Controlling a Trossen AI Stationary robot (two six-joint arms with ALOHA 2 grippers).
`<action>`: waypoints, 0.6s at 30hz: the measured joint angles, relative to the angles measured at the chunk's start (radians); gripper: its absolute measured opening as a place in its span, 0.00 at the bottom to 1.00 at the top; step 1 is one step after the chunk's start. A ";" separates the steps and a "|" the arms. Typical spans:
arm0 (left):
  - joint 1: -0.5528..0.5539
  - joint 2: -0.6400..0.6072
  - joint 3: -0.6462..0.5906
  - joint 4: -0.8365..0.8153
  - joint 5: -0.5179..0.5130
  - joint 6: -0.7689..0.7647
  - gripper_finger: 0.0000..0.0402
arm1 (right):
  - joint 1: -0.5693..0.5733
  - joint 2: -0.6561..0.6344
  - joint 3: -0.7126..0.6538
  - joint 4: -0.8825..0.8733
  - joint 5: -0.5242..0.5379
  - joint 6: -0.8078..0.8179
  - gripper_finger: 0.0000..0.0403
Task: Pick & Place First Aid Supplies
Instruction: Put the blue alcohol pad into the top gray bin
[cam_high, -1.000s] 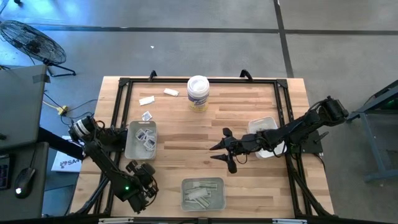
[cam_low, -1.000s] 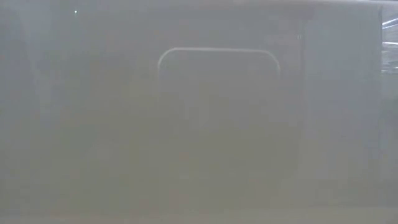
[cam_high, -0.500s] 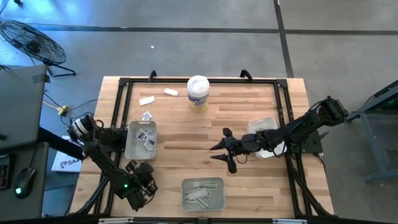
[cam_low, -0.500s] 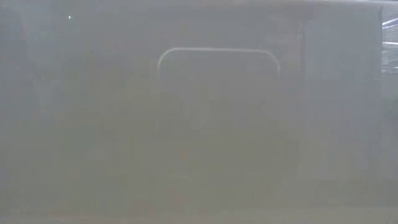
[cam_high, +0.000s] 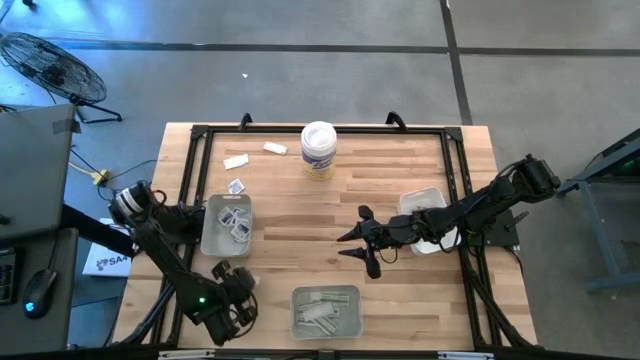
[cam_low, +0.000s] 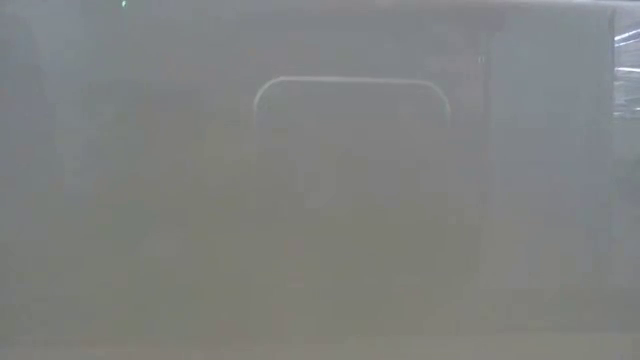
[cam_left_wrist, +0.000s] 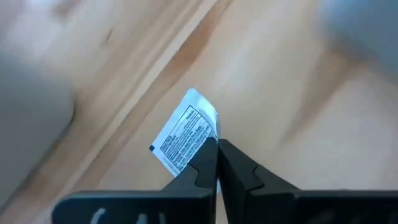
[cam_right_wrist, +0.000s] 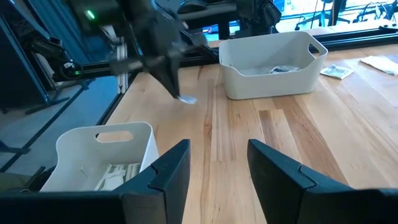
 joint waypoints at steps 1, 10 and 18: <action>0.001 -0.012 0.022 -0.010 -0.026 0.030 0.00 | 0.000 0.000 0.000 0.000 0.000 0.000 0.38; 0.076 -0.176 0.107 -0.212 -0.252 0.207 0.00 | 0.000 0.000 0.000 0.001 0.000 0.002 0.38; 0.309 -0.266 0.069 -0.510 -0.143 0.144 0.00 | 0.006 0.000 0.000 -0.010 -0.003 0.062 0.38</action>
